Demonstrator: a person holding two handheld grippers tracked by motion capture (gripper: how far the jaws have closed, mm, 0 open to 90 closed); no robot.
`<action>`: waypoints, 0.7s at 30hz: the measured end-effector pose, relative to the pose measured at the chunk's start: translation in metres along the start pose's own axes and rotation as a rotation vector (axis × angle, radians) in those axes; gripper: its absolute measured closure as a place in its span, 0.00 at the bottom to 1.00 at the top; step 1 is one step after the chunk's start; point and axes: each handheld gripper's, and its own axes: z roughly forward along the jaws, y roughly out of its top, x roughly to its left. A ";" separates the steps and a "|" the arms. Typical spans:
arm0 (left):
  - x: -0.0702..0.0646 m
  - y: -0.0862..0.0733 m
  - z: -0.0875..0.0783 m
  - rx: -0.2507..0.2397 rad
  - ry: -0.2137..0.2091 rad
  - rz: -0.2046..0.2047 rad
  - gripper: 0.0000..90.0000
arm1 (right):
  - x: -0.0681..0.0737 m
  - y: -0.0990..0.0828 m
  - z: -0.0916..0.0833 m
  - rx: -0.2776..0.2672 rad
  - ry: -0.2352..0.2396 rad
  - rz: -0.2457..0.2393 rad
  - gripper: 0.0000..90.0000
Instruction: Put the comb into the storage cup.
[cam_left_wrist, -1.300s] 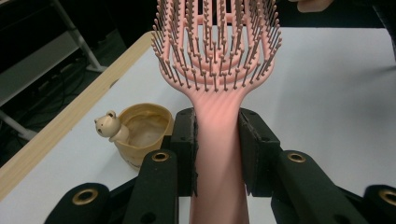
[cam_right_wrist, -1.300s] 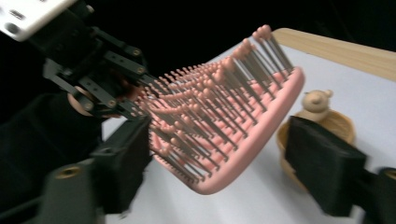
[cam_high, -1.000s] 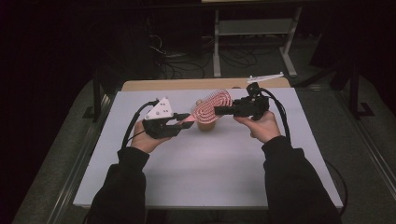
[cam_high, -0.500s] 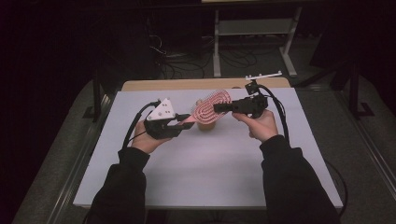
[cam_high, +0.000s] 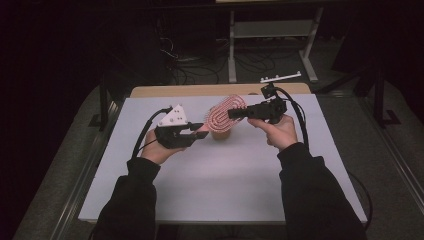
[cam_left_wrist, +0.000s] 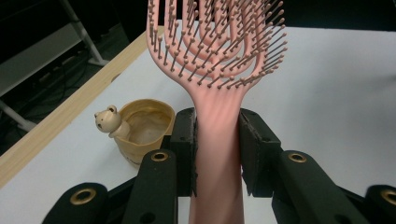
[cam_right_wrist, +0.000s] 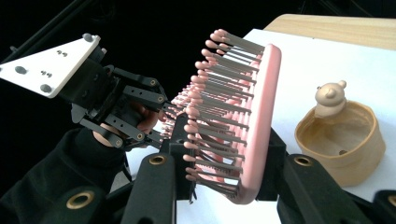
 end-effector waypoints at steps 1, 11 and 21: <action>0.001 0.000 -0.001 -0.010 -0.006 -0.010 0.76 | 0.001 0.001 0.000 0.001 -0.002 -0.004 0.74; 0.005 0.000 -0.010 -0.043 -0.021 -0.050 0.53 | 0.014 0.014 0.001 0.023 -0.031 -0.050 0.74; 0.013 -0.007 -0.020 -0.076 -0.086 -0.103 0.32 | 0.018 0.025 -0.005 0.032 -0.074 -0.085 0.74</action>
